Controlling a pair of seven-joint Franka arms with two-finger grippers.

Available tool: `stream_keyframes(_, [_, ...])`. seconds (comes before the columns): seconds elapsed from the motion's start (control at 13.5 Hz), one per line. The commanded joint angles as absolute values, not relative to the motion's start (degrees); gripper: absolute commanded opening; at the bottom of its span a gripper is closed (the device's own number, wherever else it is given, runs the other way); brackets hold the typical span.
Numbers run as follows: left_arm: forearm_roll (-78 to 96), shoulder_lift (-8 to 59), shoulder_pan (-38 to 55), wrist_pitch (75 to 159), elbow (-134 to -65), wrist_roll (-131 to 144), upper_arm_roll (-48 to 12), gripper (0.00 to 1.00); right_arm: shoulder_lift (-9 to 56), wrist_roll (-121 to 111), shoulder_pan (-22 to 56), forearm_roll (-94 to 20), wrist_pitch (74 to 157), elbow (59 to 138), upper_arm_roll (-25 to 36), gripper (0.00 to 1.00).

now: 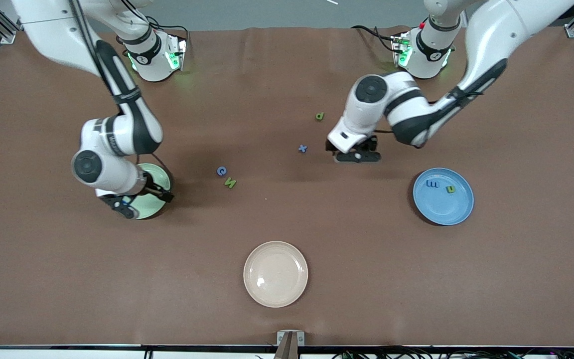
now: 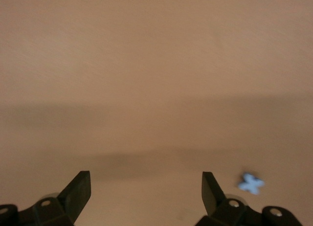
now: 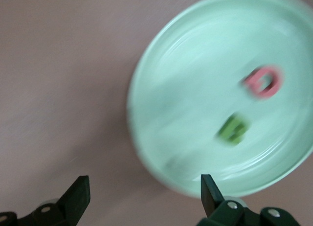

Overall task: Sort upper and lower case letters into plates
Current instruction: 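Grasp the blue x with the left gripper while the right gripper grasps N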

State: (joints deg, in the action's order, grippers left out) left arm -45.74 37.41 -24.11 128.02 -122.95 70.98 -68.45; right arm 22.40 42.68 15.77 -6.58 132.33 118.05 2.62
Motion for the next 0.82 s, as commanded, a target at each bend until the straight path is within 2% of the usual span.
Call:
stream_keyframes(0.0, [-44.74,38.06,-14.37,127.09,-119.19,74.17,-62.69,1.00,22.49,49.81,22.30,-7.29,136.48,118.83,3.08,1.00])
stream_keyframes(0.22, [-44.74,39.98,-6.17,130.77,-117.60,77.69,-57.15,1.00,23.90,51.94,25.57,-8.26,140.09,118.65,3.08,1.00])
stream_keyframes(0.37, [-44.74,41.48,-3.70,134.02,-116.55,78.92,-55.73,1.00,25.31,53.95,26.89,-8.44,140.88,117.86,3.08,1.00])
stream_keyframes(0.74, [-44.74,44.03,6.57,135.53,-110.93,80.07,-47.83,1.00,29.61,60.81,30.58,-8.44,143.96,115.50,3.08,0.99])
